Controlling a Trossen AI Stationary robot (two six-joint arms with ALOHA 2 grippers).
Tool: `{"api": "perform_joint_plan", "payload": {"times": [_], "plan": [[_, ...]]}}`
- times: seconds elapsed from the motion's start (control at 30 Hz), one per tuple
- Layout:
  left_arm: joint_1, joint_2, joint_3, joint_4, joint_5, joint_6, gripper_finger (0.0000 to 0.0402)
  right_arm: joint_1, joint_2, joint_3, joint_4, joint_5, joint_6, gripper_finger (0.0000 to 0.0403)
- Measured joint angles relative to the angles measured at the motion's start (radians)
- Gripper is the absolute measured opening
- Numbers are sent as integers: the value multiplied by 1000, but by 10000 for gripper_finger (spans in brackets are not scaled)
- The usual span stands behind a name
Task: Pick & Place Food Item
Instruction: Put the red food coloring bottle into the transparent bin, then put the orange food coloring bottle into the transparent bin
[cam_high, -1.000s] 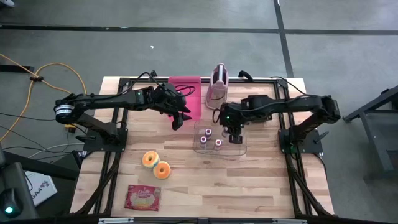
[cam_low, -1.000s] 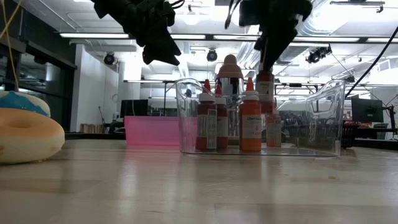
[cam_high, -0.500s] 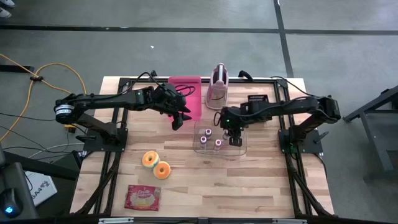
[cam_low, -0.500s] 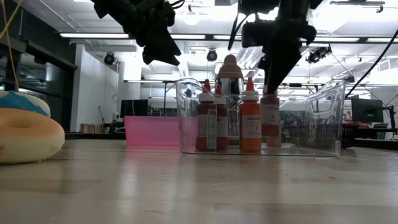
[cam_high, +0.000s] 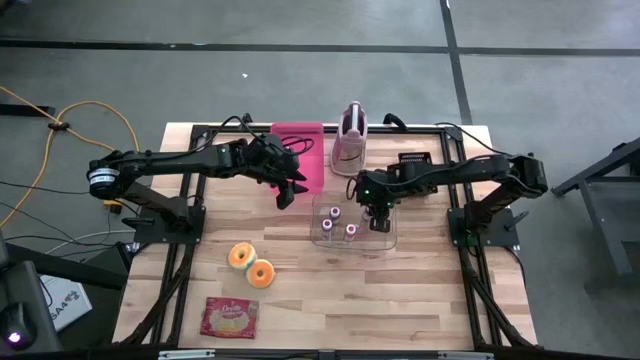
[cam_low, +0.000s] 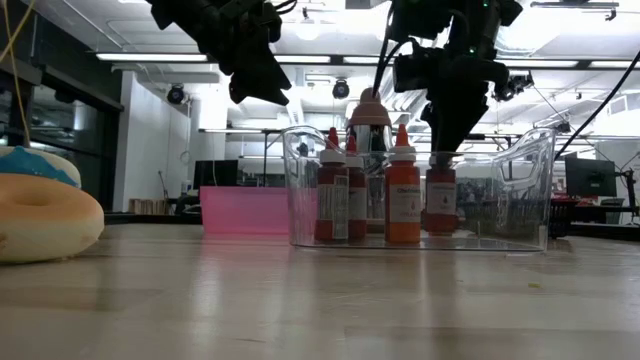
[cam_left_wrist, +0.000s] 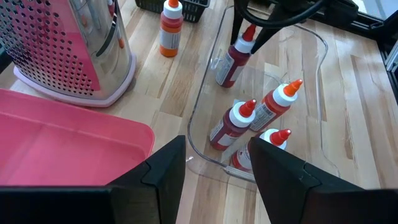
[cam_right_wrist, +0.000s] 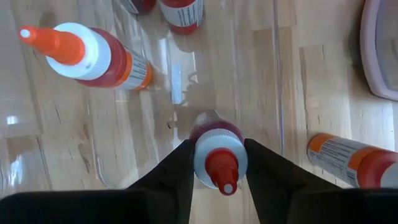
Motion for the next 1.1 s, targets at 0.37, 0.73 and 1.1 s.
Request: {"api": "perform_joint_plan", "payload": {"times": [0.37, 0.73, 1.1], "plan": [[0, 0, 0, 0, 0, 0, 173, 0, 0, 0, 1, 0, 0, 141], [0, 0, 0, 0, 0, 0, 173, 0, -28, 2, 8, 0, -6, 139], [0, 0, 0, 0, 0, 0, 173, -3, -143, 38, 5, 44, -31, 139]]}}
